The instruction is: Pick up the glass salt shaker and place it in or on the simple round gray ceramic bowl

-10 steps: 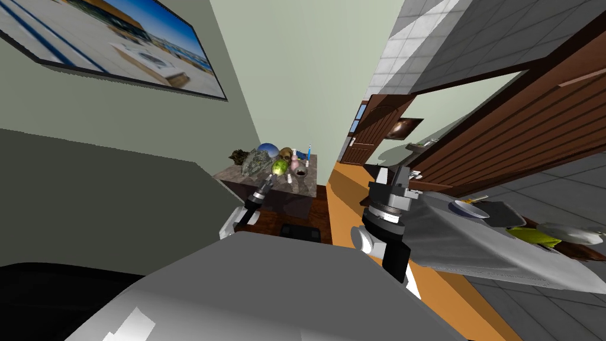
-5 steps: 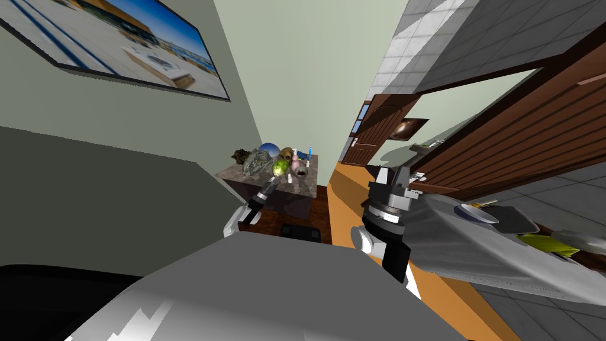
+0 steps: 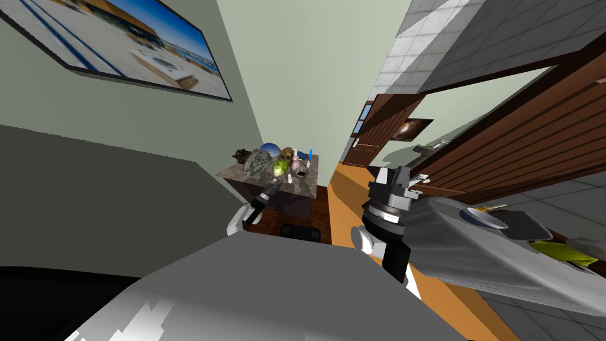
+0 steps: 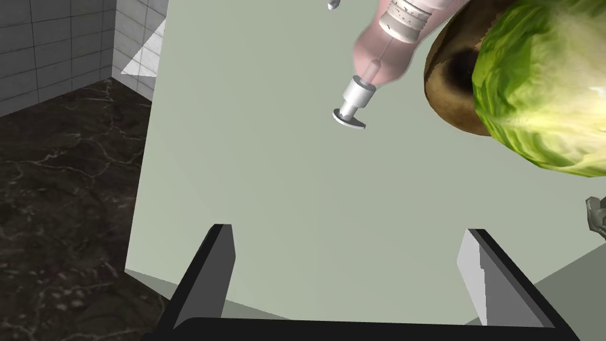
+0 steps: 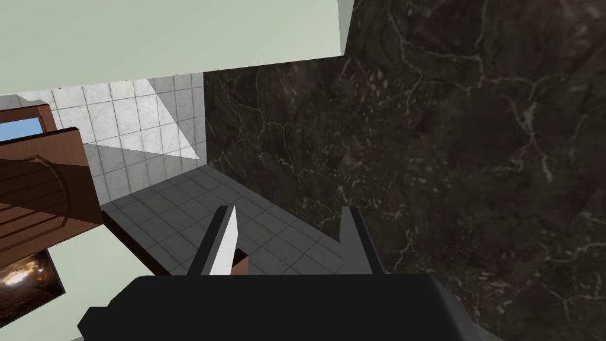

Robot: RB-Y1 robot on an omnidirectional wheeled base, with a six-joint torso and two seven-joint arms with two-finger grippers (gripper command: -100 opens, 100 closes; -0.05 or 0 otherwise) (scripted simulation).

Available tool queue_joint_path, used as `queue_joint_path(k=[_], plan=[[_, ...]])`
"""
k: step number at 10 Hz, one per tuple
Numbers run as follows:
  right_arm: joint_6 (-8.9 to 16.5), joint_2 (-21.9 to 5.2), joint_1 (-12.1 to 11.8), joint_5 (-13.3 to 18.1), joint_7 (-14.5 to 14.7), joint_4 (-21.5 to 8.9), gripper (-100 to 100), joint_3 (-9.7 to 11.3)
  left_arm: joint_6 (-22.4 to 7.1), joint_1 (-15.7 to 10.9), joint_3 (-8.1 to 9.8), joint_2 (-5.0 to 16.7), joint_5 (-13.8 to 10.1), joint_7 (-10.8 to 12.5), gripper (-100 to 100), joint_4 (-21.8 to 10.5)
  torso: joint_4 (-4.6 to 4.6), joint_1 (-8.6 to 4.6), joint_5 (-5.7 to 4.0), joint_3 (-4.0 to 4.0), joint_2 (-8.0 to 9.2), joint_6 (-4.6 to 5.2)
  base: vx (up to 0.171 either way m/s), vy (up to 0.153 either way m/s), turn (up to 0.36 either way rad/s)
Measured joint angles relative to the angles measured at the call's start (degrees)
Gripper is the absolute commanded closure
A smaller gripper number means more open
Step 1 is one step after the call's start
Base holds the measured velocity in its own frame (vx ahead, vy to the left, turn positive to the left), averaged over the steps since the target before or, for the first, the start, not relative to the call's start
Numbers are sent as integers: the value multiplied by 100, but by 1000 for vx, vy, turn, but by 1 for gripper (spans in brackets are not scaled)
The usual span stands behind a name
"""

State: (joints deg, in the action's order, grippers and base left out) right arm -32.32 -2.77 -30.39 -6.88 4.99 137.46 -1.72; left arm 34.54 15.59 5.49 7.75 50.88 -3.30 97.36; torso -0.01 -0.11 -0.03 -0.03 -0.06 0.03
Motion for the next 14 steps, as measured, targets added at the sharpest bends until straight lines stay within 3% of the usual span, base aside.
queue_joint_path(k=[7,12,14], plan=[[0,0,0,0,0,0,0,0,-143,-208,4,-124,1051,-141,-100,-401,-1,0,0,-2,-3,0,26,-24,16],[0,0,-1,0,0,0,0,0,-322,-397,34,-187,1788,-376,-100,-727,-5,-2,-1,-12,-21,0,67,-30,-29],[0,0,-1,0,0,0,0,0,-433,-468,76,-215,2044,-581,-100,-893,-9,-3,-1,-24,-42,1,101,-22,-50]])
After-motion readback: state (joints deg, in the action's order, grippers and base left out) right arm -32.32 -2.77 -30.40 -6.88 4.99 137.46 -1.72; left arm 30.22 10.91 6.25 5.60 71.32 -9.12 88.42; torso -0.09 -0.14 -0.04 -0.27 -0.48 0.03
